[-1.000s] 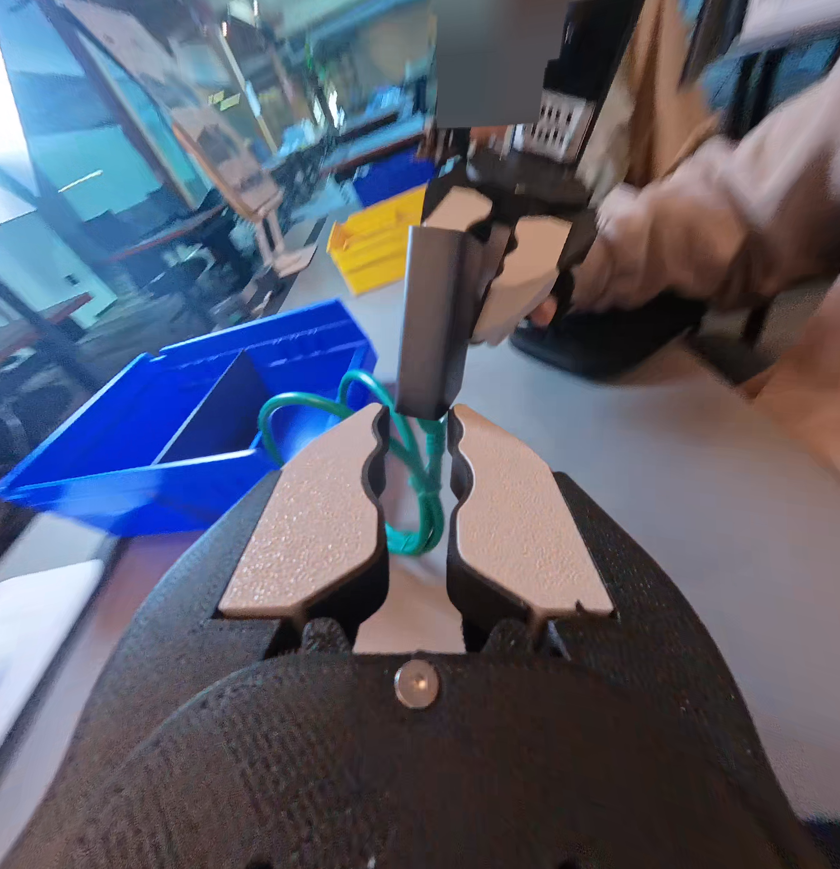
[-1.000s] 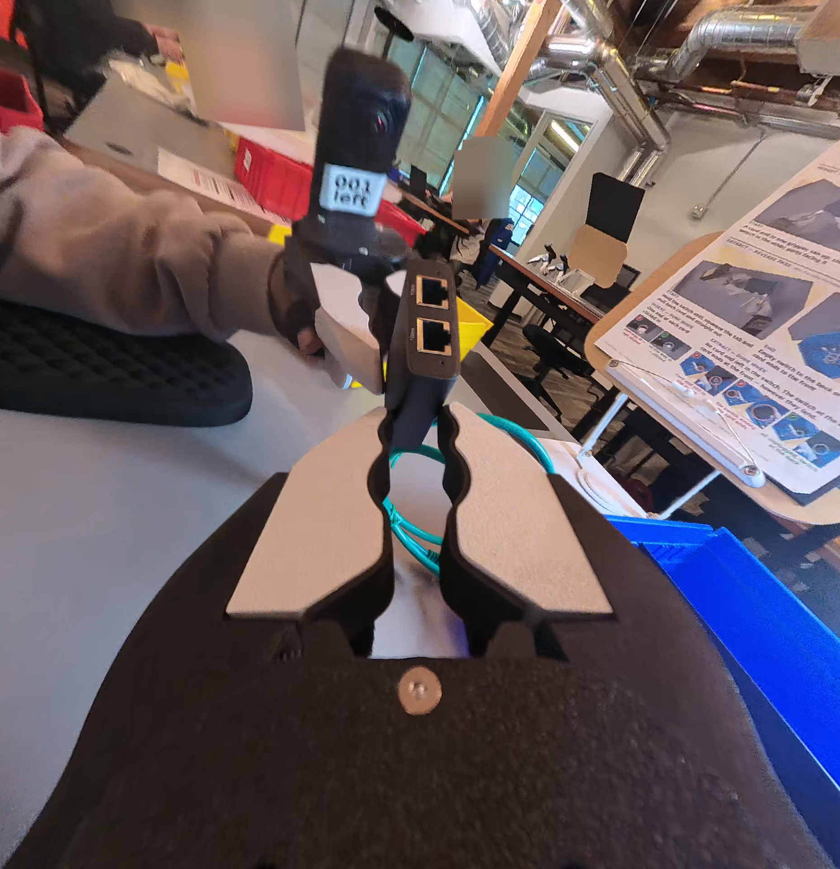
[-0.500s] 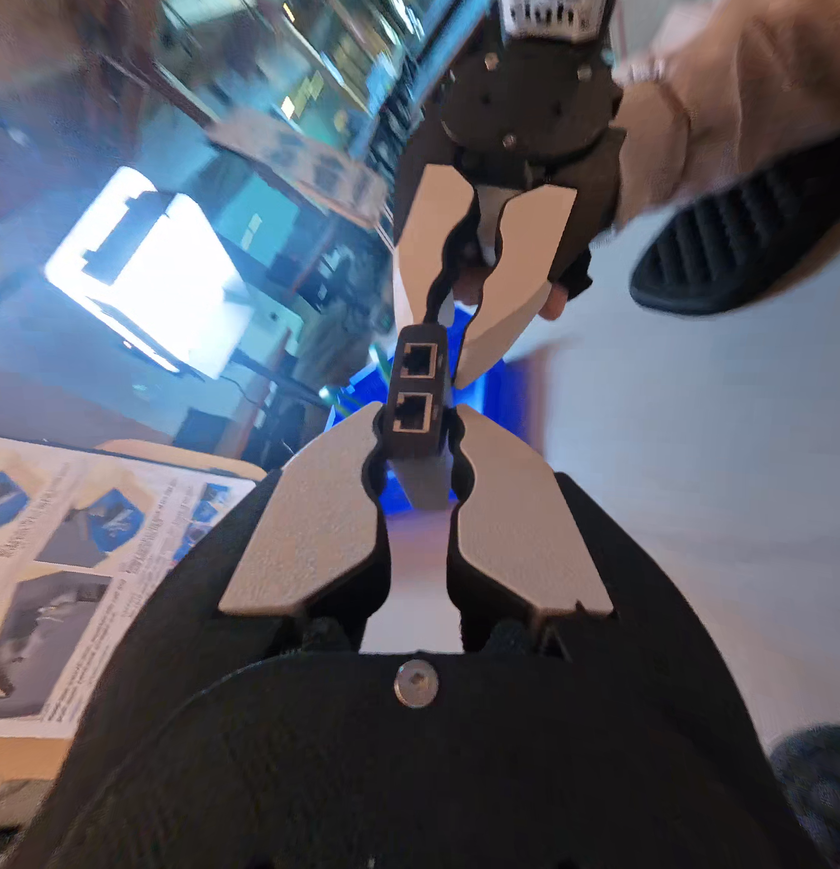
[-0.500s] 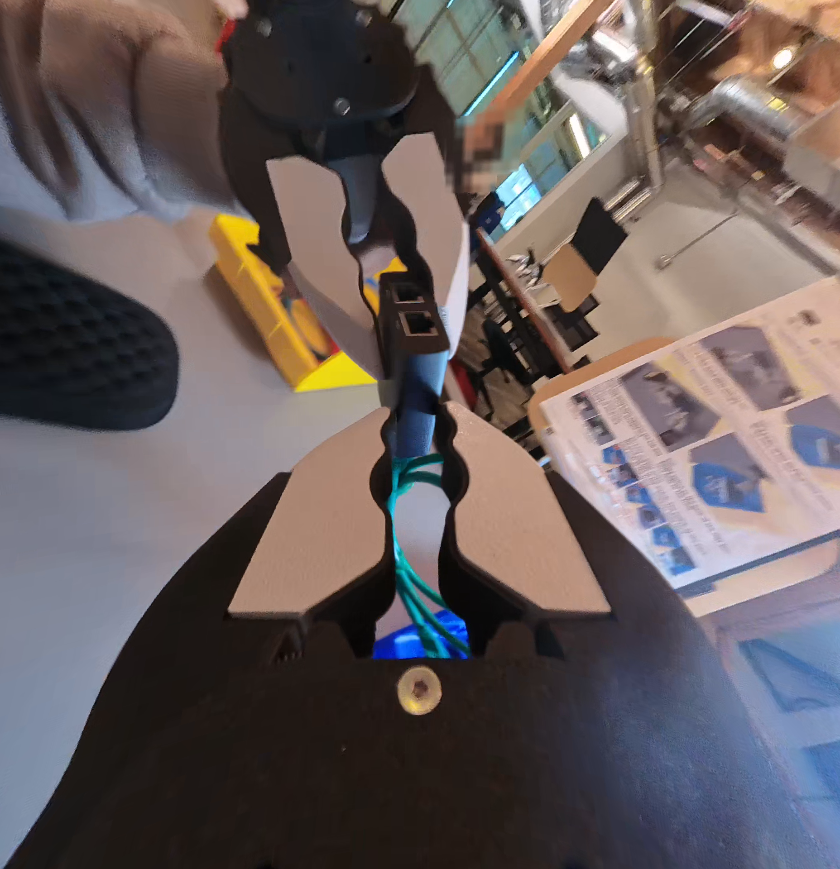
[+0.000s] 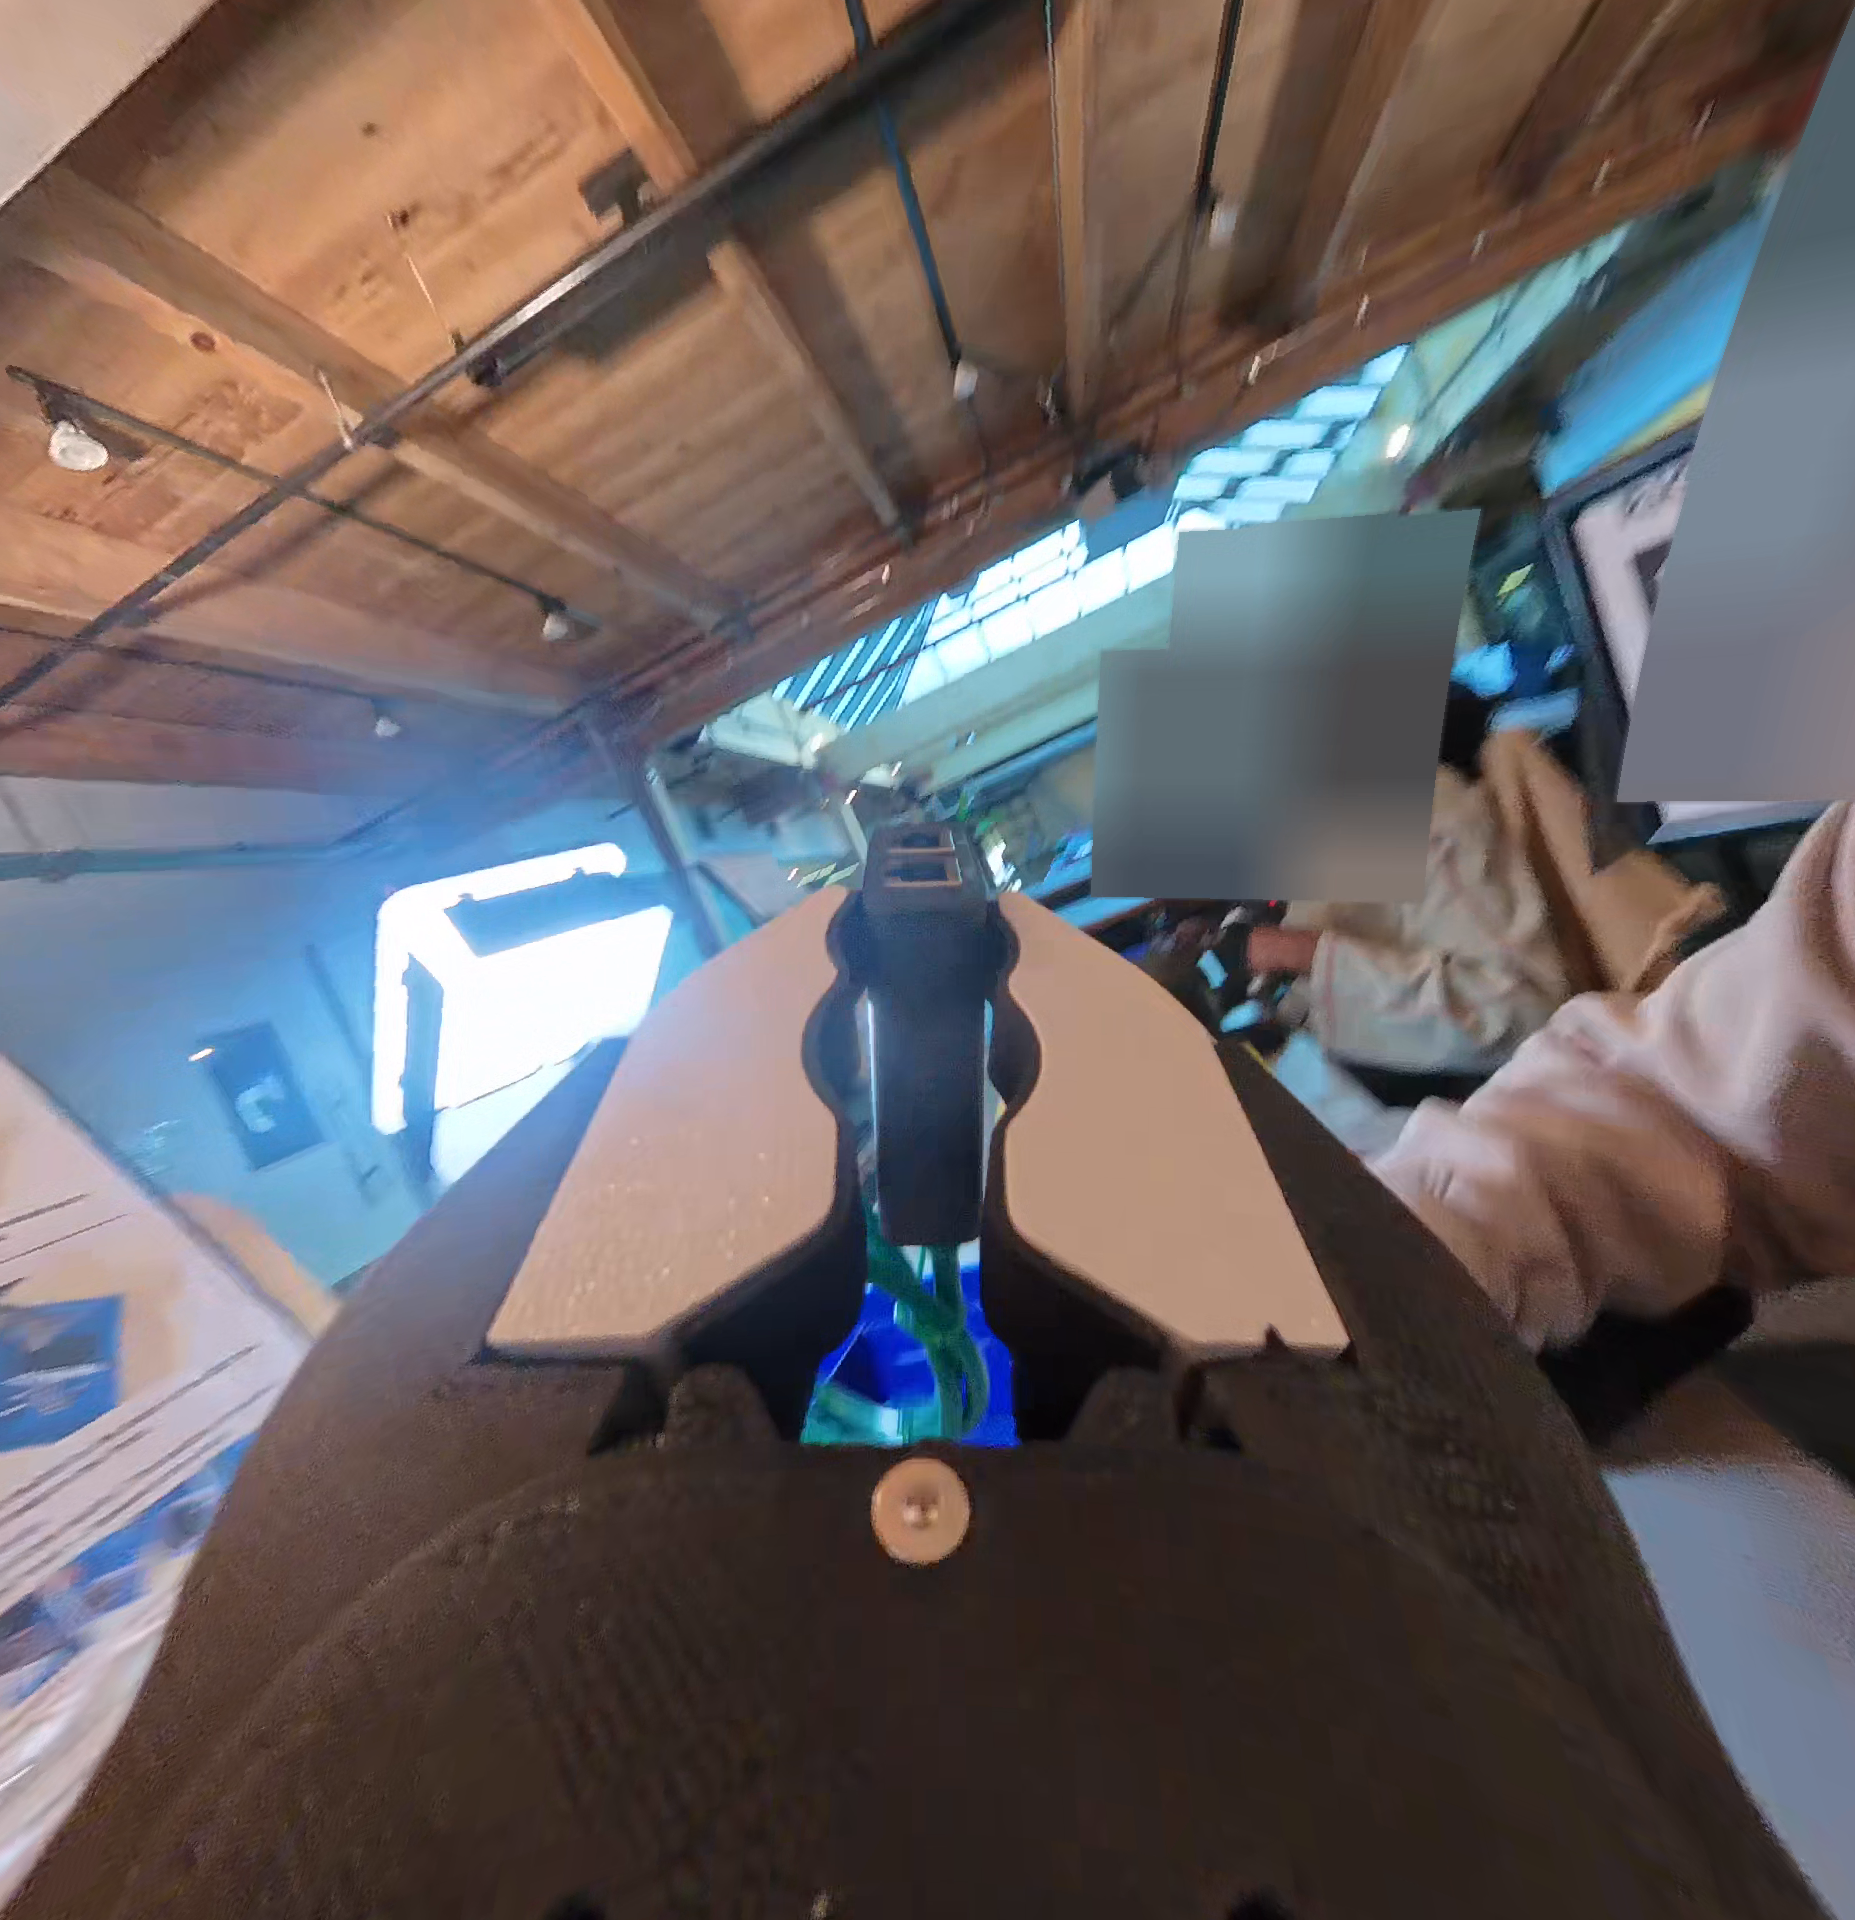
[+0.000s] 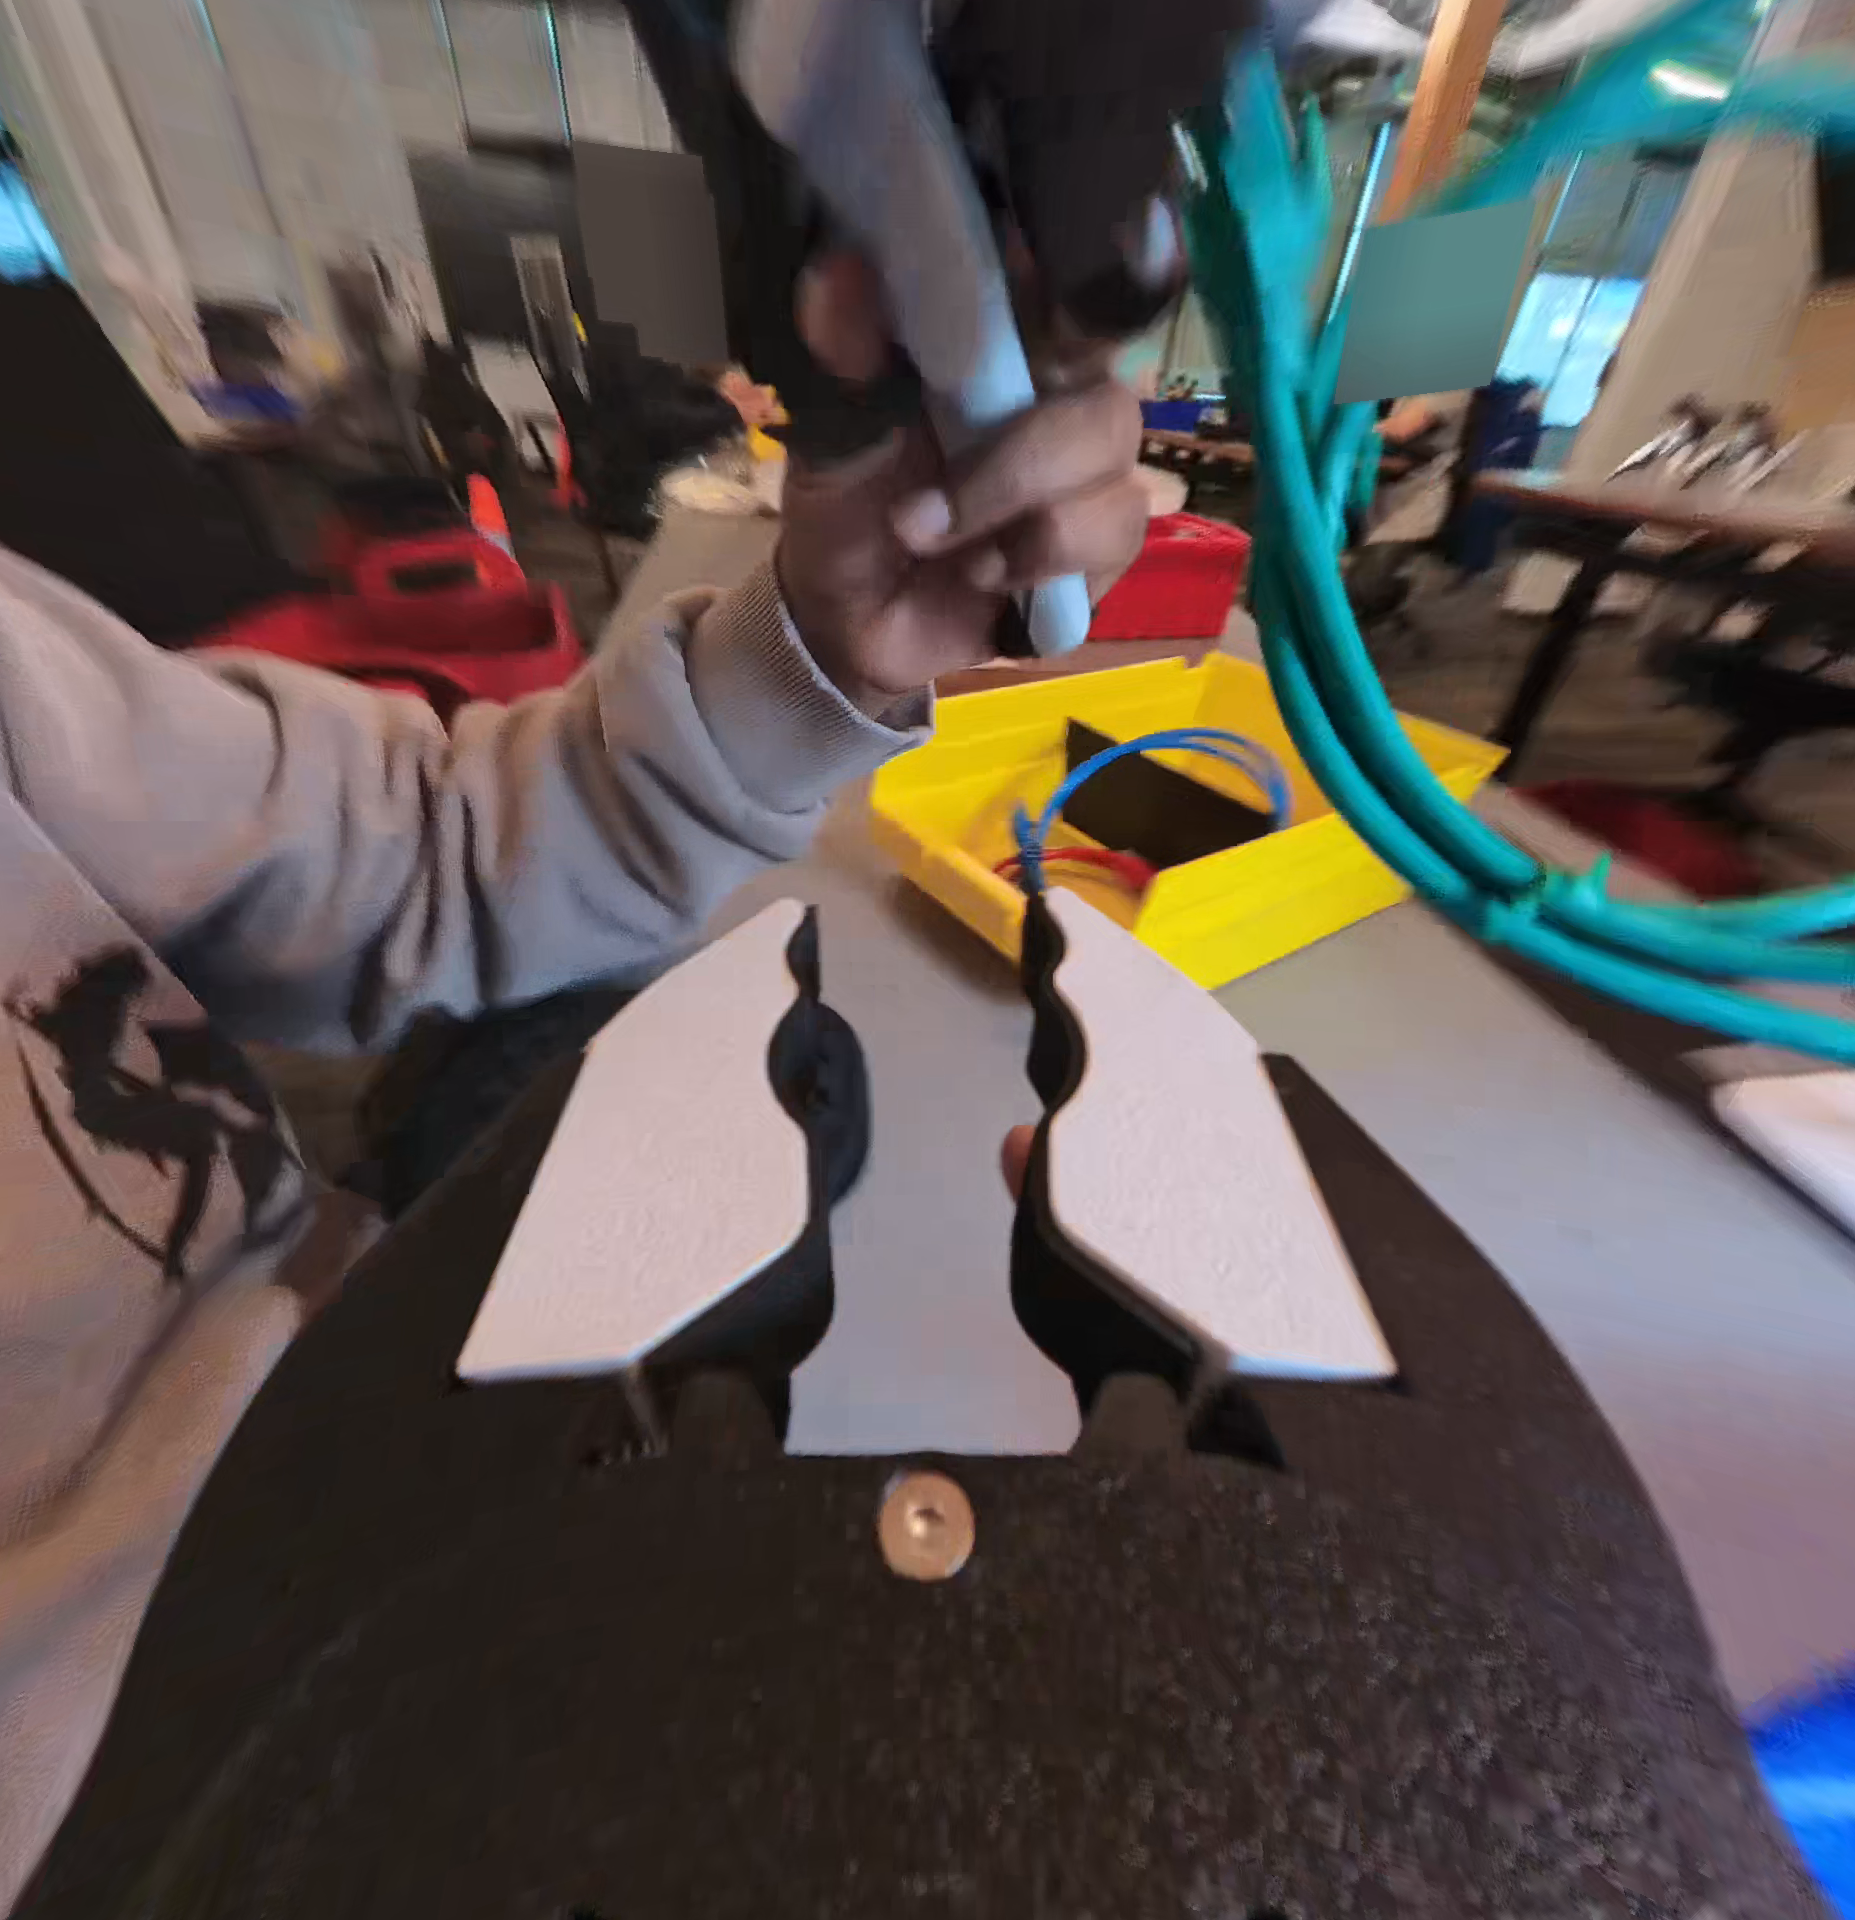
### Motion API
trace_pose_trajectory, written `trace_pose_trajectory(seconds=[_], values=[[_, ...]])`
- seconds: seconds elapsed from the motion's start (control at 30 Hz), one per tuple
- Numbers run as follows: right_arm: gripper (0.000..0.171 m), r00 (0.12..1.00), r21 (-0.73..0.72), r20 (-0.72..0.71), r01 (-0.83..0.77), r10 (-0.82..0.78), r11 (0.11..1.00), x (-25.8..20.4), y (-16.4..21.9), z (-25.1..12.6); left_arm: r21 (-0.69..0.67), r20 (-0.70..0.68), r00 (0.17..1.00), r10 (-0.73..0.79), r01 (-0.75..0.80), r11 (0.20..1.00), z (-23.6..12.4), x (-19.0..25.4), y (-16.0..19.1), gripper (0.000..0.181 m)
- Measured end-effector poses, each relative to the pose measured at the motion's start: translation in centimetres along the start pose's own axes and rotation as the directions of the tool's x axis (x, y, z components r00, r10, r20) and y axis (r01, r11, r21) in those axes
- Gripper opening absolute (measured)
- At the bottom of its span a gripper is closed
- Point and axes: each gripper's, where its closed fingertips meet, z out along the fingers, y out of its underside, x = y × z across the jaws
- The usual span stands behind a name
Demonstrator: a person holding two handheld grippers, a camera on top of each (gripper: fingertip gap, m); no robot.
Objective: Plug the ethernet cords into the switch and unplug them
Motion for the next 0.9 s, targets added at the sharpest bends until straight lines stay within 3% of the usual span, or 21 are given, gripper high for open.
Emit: trace_pose_trajectory(seconds=[0.1,0.2,0.33,0.43,0.5,0.6,0.73,0.8,0.9], values=[[0.052,0.975,0.225,0.059,-0.223,0.215,0.948,1.1,0.9,2.0,0.121,-0.055,0.994,-0.098,0.104,0.987,0.7,1.3,-0.4,0.021],[0.061,0.940,0.365,0.142,-0.341,0.310,0.866,2.1,-1.6,1.7,0.131,-0.084,0.988,-0.127,0.137,0.982,1.0,2.3,0.7,0.021],[0.058,0.963,0.497,0.092,-0.263,0.251,0.827,3.5,-5.5,-1.7,0.168,-0.119,0.970,-0.211,0.229,0.959,0.5,1.9,1.0,0.021],[0.059,0.977,0.580,0.066,-0.205,0.204,0.789,3.8,-8.2,-4.4,0.127,-0.154,0.954,-0.259,0.279,0.952,0.8,2.4,2.5,0.021],[0.050,0.995,0.587,0.001,-0.084,0.103,0.805,3.1,-9.4,-5.6,0.071,-0.146,0.961,-0.235,0.247,0.967,1.3,2.9,4.0,0.021],[0.040,0.978,0.466,-0.163,0.191,-0.129,0.864,2.7,-9.0,-6.2,-0.005,-0.151,0.975,-0.161,0.162,0.987,1.5,3.5,5.5,0.021],[0.037,0.926,0.262,-0.181,0.371,-0.332,0.891,2.5,-7.0,-6.7,-0.181,-0.189,0.982,-0.020,-0.015,0.983,0.9,4.6,9.0,0.022],[0.028,0.865,0.101,-0.159,0.493,-0.475,0.864,2.5,-4.9,-6.6,-0.313,-0.199,0.979,0.045,-0.107,0.944,0.3,4.6,11.7,0.023],[0.022,0.765,-0.091,-0.129,0.625,-0.631,0.776,3.0,-2.1,-6.3,-0.496,-0.229,0.955,0.187,-0.280,0.822,-0.8,4.4,15.3,0.024]])
